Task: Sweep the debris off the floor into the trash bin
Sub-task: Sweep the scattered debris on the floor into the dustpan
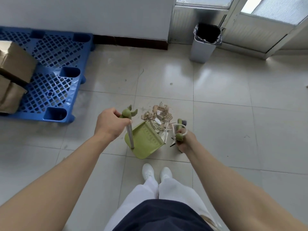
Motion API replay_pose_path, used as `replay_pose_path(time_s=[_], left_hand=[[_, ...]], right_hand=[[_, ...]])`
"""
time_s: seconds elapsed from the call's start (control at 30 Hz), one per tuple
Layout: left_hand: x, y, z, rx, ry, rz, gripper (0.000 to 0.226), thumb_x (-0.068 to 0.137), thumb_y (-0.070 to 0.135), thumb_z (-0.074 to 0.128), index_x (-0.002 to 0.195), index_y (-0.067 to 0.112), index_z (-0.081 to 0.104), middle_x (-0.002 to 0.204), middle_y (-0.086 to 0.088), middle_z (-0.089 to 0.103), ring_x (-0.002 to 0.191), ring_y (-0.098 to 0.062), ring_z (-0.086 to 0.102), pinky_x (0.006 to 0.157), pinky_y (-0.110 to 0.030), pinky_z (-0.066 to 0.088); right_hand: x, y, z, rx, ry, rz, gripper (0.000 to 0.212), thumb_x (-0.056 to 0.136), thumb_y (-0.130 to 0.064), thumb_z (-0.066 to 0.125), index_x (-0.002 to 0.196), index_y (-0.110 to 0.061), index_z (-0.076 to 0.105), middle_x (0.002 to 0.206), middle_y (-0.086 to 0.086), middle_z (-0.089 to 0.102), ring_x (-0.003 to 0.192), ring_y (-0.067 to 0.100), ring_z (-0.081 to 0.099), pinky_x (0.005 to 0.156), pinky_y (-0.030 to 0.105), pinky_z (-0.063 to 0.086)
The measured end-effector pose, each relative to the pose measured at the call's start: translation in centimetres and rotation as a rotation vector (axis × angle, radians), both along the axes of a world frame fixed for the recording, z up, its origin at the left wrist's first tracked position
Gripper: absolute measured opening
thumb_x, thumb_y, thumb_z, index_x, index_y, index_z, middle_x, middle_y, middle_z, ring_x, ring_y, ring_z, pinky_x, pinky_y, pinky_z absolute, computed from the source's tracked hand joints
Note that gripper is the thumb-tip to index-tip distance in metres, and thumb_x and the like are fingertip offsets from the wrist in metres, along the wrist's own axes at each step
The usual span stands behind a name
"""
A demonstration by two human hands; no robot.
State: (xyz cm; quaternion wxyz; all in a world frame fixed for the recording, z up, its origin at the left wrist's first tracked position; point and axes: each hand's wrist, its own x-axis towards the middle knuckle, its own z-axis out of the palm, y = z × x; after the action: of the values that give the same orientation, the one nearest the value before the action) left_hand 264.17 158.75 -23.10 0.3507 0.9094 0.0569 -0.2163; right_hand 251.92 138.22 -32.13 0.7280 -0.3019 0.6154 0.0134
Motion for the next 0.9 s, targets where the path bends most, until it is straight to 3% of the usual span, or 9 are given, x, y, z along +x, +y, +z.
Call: replay_pose_path(time_s=[0.07,0.13,0.3,0.37,0.43,0.57,0.7,0.8,0.9], left_hand=[[-0.4,-0.1,0.1,0.013,-0.007,-0.003,0.031,0.064,0.018,0.082,0.067,0.014,0.051,0.067,-0.008,0.06,0.062,-0.027,0.055,0.065,-0.047,0.056],[-0.8,-0.3,0.1,0.026,-0.017,-0.011,0.029,0.065,0.019,0.081,0.068,0.014,0.053,0.068,-0.008,0.061,0.063,-0.027,0.056,0.066,-0.045,0.056],[-0.6,-1.0,0.4,0.062,-0.024,-0.082,0.022,0.07,0.018,0.077,0.076,0.009,0.058,0.071,-0.006,0.059,0.065,-0.023,0.053,0.059,-0.034,0.047],[0.0,-1.0,0.6,0.071,-0.029,-0.114,0.023,0.071,0.02,0.076,0.078,0.007,0.059,0.072,-0.005,0.059,0.065,-0.022,0.052,0.058,-0.032,0.045],[1.0,-0.8,0.6,0.07,-0.04,-0.144,0.024,0.071,0.022,0.076,0.079,0.006,0.06,0.073,-0.007,0.06,0.066,-0.024,0.054,0.06,-0.035,0.048],[3.3,0.4,0.6,0.048,-0.047,-0.2,0.026,0.07,0.024,0.077,0.08,0.006,0.061,0.075,-0.009,0.063,0.069,-0.026,0.057,0.064,-0.04,0.052],[6.5,3.2,1.0,-0.002,-0.002,-0.233,0.026,0.068,0.021,0.078,0.071,0.01,0.054,0.072,-0.01,0.062,0.064,-0.026,0.054,0.066,-0.044,0.055],[9.8,5.7,1.4,-0.045,0.025,-0.247,0.027,0.065,0.019,0.079,0.07,0.01,0.054,0.072,-0.012,0.062,0.064,-0.026,0.054,0.068,-0.049,0.056],[13.0,7.7,1.5,-0.06,0.041,-0.236,0.031,0.064,0.021,0.08,0.08,0.004,0.06,0.078,-0.016,0.065,0.065,-0.027,0.055,0.069,-0.05,0.056]], right_hand=[[-0.1,0.3,1.2,0.018,-0.016,-0.014,0.023,0.081,0.008,0.038,0.084,-0.007,0.054,0.068,0.01,0.045,0.04,0.019,0.048,0.036,0.016,0.041],[-0.6,-0.4,2.6,0.03,-0.045,-0.057,0.02,0.087,0.006,0.035,0.075,-0.005,0.047,0.068,0.011,0.043,0.024,0.015,0.046,0.029,0.014,0.037],[-2.3,-1.4,4.1,0.042,-0.026,-0.103,0.017,0.092,0.001,0.036,0.079,-0.007,0.045,0.067,0.01,0.043,0.02,0.012,0.042,0.027,0.012,0.035],[-2.7,-1.7,3.4,0.024,0.011,-0.108,0.017,0.091,0.001,0.037,0.084,-0.01,0.047,0.069,0.009,0.043,0.024,0.013,0.045,0.029,0.011,0.036],[-2.9,-1.6,2.6,0.006,0.025,-0.117,0.021,0.089,0.005,0.035,0.086,-0.012,0.048,0.07,0.009,0.043,0.043,0.017,0.049,0.032,0.012,0.04],[-2.5,0.2,0.5,0.018,0.079,-0.278,0.048,0.078,0.009,0.035,0.107,-0.028,0.046,0.1,-0.004,0.05,0.056,0.017,0.045,0.04,0.013,0.045],[1.0,6.0,0.2,0.119,0.037,-0.373,0.028,0.087,0.008,0.032,0.073,-0.012,0.045,0.07,0.005,0.043,0.051,0.017,0.043,0.039,0.01,0.042],[5.0,10.4,2.3,0.144,-0.093,-0.521,0.027,0.09,0.008,0.031,0.079,-0.009,0.048,0.071,0.009,0.047,0.047,0.019,0.055,0.038,0.014,0.045],[5.8,12.5,3.5,0.166,-0.194,-0.68,0.032,0.096,0.001,0.029,0.067,-0.009,0.038,0.057,0.008,0.041,0.025,0.014,0.047,0.029,0.014,0.038]])
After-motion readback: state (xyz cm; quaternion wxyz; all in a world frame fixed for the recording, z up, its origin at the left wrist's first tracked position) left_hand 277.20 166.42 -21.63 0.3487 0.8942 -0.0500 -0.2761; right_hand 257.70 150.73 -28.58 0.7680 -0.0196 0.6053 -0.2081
